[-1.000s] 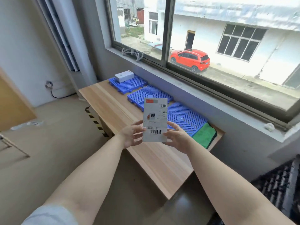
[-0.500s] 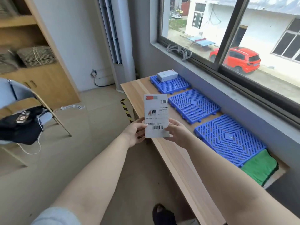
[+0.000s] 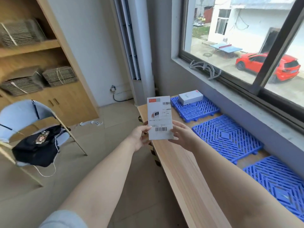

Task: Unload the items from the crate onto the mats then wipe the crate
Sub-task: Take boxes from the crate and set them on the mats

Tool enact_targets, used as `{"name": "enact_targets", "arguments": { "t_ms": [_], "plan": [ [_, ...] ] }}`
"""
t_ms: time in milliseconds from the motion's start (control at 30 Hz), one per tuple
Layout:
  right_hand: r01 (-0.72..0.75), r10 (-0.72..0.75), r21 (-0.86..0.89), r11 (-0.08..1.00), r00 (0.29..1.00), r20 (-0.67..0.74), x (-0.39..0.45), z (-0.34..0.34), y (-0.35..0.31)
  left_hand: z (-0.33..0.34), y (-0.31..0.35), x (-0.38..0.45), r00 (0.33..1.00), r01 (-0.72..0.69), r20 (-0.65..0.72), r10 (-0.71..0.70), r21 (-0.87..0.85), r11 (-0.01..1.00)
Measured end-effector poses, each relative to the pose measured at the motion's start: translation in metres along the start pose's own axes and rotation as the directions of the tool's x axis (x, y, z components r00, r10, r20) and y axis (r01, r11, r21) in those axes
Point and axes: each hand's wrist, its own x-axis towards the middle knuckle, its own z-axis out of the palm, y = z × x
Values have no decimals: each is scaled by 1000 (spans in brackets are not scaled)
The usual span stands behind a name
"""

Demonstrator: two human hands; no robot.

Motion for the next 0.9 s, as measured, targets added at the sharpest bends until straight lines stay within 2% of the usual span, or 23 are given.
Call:
{"name": "enact_targets", "arguments": {
  "t_ms": [200, 367, 733, 900],
  "plan": [
    [34, -29, -47, 998, 996, 89, 63, 12, -16, -29, 23, 56, 1000, -17, -2, 17, -48, 999],
    [23, -19, -62, 998, 997, 80, 107, 25, -25, -54, 45, 102, 999, -8, 43, 10, -62, 998],
    [30, -36, -33, 999, 979, -201, 245, 86, -58, -126, 146, 233, 985, -15, 173, 6, 53, 998],
    [140, -133, 0, 990, 944, -302, 293, 112, -78, -146, 191, 282, 970, -9, 241, -13, 87, 996]
  ]
}}
